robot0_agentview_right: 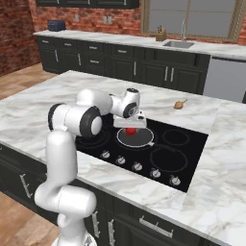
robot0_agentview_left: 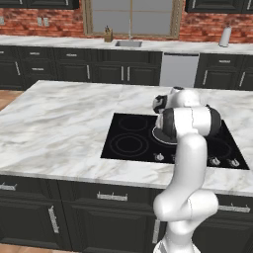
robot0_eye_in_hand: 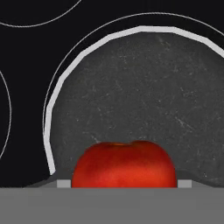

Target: Place the pan on the center burner on the stove. Then place the tomato and the onion in the pan and turn on the center burner.

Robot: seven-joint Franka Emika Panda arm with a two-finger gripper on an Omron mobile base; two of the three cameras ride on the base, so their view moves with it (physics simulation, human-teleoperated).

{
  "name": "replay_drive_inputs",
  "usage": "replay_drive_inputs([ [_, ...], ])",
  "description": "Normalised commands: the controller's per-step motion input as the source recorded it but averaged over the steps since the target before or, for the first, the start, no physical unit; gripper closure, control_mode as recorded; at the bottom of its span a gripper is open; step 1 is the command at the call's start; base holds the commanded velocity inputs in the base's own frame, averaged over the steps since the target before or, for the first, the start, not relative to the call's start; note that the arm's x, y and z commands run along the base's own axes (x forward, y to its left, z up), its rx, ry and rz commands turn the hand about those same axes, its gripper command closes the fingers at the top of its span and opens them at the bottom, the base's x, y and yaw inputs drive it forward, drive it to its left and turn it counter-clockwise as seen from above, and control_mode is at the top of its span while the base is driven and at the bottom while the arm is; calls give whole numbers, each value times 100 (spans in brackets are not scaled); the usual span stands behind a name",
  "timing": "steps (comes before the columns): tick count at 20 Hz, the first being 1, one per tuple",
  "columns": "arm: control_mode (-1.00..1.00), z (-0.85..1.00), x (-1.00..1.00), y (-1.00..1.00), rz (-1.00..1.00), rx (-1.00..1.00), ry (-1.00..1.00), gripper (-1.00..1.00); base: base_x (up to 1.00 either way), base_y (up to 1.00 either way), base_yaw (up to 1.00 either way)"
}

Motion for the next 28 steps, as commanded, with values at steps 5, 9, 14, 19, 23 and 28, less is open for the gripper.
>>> replay_drive_inputs([
  [5,-100,-28,45,-4,3,-1,5,100,0,0,0],
  [9,-100,-26,41,-6,3,0,5,100,0,0,0],
  [14,-100,-29,28,-7,3,0,3,100,0,0,0],
  [19,-100,-28,18,-3,3,-1,1,100,0,0,0],
  [23,-100,-18,5,0,1,-4,0,-100,0,0,0],
  [28,-100,20,-46,0,0,-1,-2,-100,0,0,0],
])
